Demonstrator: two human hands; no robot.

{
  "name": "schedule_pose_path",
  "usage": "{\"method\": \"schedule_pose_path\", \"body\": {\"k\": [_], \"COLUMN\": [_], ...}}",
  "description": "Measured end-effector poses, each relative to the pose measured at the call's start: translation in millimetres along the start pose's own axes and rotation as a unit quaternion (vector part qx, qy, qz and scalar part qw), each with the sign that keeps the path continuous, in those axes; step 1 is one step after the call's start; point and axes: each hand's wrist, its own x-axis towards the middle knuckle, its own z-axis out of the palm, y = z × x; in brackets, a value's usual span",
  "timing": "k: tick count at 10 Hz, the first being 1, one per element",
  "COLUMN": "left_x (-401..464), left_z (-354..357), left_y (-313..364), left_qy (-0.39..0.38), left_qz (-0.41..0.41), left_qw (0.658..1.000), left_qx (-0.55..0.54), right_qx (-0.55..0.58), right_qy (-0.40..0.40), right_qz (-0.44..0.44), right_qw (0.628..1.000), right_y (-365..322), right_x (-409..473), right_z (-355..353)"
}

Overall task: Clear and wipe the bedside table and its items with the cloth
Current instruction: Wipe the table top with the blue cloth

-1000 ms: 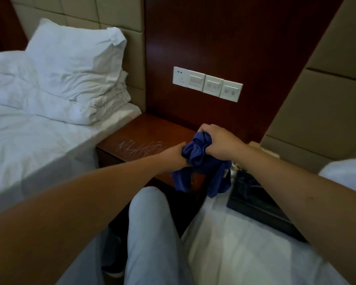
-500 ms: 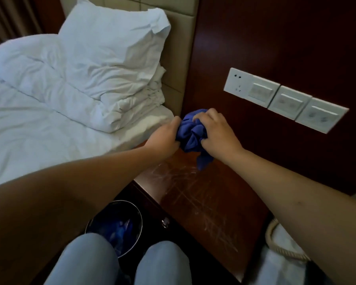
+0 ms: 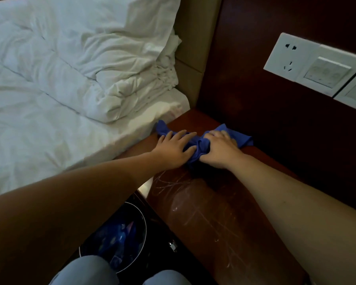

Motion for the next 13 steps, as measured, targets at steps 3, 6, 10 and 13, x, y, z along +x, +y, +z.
{"method": "schedule_pose_path", "body": {"k": [3, 6, 10, 13], "left_x": [-5.0, 42.0, 141.1, 44.1], "left_z": [8.2, 15.8, 3.7, 25.7], "left_y": [8.5, 3.2, -24.3, 30.5], "left_qy": [-0.045, 0.036, 0.050, -0.021], "left_qz": [-0.005, 0.118, 0.004, -0.009], "left_qw": [0.999, 0.975, 0.998, 0.997], "left_qx": [0.021, 0.184, 0.023, 0.075], "right_qx": [0.104, 0.046, 0.083, 0.071], "right_qy": [-0.009, 0.071, 0.104, 0.068], "right_qz": [0.095, 0.016, 0.006, 0.024], "right_qw": [0.990, 0.996, 0.991, 0.995], "right_y": [1.4, 4.1, 20.4, 19.9], "right_x": [-26.0, 27.8, 130.8, 16.3], "right_z": [22.7, 42.3, 19.5, 43.3]}}
